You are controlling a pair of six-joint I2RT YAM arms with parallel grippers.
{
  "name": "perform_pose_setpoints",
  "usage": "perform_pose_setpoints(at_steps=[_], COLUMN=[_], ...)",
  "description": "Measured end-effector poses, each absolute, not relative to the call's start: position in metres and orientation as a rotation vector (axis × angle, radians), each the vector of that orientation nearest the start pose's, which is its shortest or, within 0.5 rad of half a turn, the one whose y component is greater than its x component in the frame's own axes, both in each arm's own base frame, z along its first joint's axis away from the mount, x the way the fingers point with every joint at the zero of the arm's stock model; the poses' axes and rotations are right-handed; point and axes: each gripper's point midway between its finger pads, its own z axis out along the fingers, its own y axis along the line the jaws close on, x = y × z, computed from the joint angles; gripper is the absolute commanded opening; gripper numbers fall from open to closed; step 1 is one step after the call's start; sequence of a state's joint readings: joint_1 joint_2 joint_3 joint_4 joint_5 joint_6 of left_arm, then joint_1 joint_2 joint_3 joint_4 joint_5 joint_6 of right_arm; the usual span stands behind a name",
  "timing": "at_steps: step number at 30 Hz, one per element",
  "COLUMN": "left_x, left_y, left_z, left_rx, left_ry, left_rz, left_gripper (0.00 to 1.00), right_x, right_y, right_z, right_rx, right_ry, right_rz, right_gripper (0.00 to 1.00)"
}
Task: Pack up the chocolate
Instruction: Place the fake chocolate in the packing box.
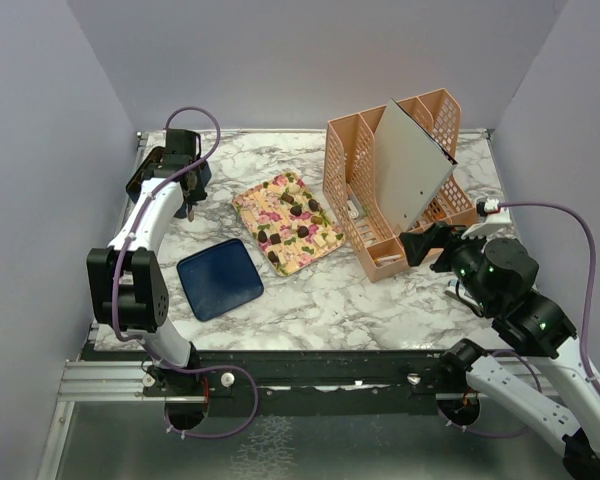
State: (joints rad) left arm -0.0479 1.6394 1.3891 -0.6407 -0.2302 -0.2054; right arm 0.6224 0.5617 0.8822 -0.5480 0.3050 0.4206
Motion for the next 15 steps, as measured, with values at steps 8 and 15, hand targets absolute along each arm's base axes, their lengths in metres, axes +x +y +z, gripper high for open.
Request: perform_pose_setpoints(at_steps=[8, 15], left_x=[0.4185, 0.4185], left_y=[0.0119, 0.0122], left_z=[0.1547, 0.1548], left_rx=[-0.292, -0.293], left_ry=[2.422, 2.421], left_rz=[0.168, 0.169], left_gripper=[0.4, 0.41], right_x=[0.2158, 0.2154], right_y=[0.1096, 0.1094], right_z=[0.3038, 0.3049], right_rx=[0.039, 0.04], right_ry=[1.796, 1.793], right_rz=[0.478, 0.48], right_gripper=[0.97, 0.97])
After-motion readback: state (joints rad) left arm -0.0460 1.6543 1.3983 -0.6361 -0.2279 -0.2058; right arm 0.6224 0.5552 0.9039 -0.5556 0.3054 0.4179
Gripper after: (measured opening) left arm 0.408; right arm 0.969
